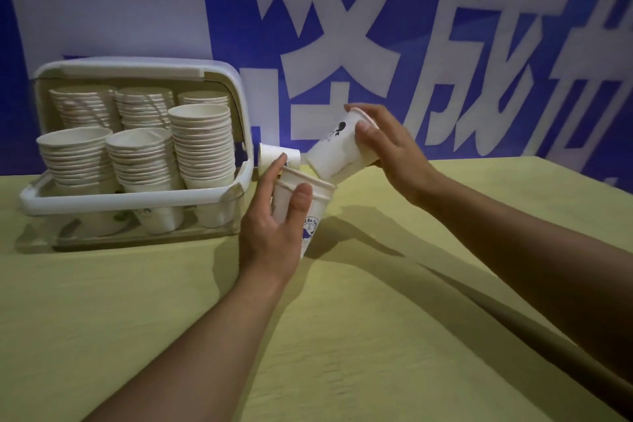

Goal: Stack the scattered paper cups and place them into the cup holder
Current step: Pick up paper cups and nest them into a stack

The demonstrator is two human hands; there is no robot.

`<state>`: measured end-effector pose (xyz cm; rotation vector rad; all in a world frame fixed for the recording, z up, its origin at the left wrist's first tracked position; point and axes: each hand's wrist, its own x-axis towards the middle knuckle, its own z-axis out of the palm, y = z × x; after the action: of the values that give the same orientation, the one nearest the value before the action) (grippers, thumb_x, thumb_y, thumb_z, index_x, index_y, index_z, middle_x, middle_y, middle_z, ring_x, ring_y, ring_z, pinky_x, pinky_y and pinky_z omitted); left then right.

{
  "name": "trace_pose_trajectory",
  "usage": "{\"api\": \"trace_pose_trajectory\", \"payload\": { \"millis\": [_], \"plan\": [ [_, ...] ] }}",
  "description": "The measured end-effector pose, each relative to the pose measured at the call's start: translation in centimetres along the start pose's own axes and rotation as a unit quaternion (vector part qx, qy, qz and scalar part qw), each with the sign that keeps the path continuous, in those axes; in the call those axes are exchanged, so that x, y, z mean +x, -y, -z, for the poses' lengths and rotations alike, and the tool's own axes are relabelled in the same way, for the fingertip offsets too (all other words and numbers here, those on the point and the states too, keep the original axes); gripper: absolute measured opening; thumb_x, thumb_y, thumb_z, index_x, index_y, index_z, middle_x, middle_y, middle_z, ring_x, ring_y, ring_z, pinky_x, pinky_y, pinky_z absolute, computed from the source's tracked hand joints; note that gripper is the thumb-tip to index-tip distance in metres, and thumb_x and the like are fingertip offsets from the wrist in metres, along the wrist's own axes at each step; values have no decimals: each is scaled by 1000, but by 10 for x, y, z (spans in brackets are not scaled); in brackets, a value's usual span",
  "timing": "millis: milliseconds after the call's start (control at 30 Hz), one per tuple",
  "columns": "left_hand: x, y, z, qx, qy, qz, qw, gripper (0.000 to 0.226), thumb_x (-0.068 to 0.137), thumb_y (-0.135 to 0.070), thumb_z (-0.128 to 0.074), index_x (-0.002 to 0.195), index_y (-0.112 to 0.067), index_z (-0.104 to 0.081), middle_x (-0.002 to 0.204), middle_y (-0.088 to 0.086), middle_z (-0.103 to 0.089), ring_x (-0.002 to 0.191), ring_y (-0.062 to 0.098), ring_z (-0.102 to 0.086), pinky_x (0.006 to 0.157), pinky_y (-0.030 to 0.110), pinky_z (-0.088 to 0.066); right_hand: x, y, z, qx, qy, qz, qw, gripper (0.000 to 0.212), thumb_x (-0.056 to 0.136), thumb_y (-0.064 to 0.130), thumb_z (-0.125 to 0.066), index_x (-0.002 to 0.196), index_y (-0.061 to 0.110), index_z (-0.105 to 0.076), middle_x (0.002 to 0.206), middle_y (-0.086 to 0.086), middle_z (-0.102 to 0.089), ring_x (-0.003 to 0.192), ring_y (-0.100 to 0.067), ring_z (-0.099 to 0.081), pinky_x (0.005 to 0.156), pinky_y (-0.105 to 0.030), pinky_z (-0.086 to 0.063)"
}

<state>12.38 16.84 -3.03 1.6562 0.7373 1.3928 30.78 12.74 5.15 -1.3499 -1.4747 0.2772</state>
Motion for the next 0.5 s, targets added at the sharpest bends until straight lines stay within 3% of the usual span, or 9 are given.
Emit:
{"api": "trace_pose_trajectory", "payload": {
  "millis": [100, 200, 267, 333, 400, 467, 500],
  "plan": [
    [-4, -3, -1, 30, 37, -31, 998, 47, 89, -69, -52, 135, -63, -40, 136, -21, -53, 124, 8, -55, 99, 38, -52, -8, 17, -10, -86, 121, 2, 989, 53, 92, 54, -43, 138, 29, -45, 130, 7, -52, 111, -10, -58, 79, -23, -55],
    [-4, -6, -2, 31, 37, -32, 998, 46, 84, -76, -42, 129, -75, -33, 131, -33, -49, 126, 8, -52, 100, 42, -52, -12, 19, -32, -84, 229, -29, 969, 57, 90, 59, -36, 138, 30, -47, 136, 4, -54, 118, -15, -57, 89, -30, -53],
    [0, -5, -1, 8, -4, -8, 1000, 42, 86, -73, -43, 127, -72, -36, 137, -22, -52, 122, 12, -56, 95, 43, -55, 0, 13, -41, -26, 217, -53, 974, 58, 94, 61, -25, 135, 29, -52, 136, 1, -56, 119, -15, -56, 92, -33, -50],
    [3, -1, 1, -33, -55, 29, 997, 43, 87, -71, -47, 129, -60, -44, 135, -6, -58, 107, 13, -63, 81, 38, -60, 22, 0, -46, -21, 138, -64, 988, 49, 103, 52, -27, 133, 25, -55, 132, 0, -59, 114, -14, -57, 89, -32, -49],
    [7, 3, 3, -71, -111, 47, 990, 42, 86, -70, -53, 123, -49, -52, 124, 1, -64, 95, 12, -66, 73, 33, -59, 47, -20, -55, -103, 69, -46, 991, 34, 105, 33, -44, 133, 21, -57, 131, -1, -60, 111, -13, -57, 87, -28, -47],
    [10, 6, 5, -81, -149, 49, 984, 42, 82, -67, -52, 117, -44, -54, 114, 0, -68, 92, 12, -68, 74, 36, -59, 72, -44, -68, -217, 63, -23, 974, 33, 100, 23, -56, 133, 21, -57, 134, -1, -59, 114, -14, -55, 94, -27, -46],
    [10, 6, 5, -86, -156, 47, 983, 39, 83, -63, -51, 115, -42, -55, 109, -2, -68, 87, 6, -67, 71, 31, -57, 84, -54, -74, -262, 72, -16, 962, 36, 98, 24, -61, 134, 23, -57, 137, 0, -57, 119, -16, -53, 99, -29, -44]
  ]
}}
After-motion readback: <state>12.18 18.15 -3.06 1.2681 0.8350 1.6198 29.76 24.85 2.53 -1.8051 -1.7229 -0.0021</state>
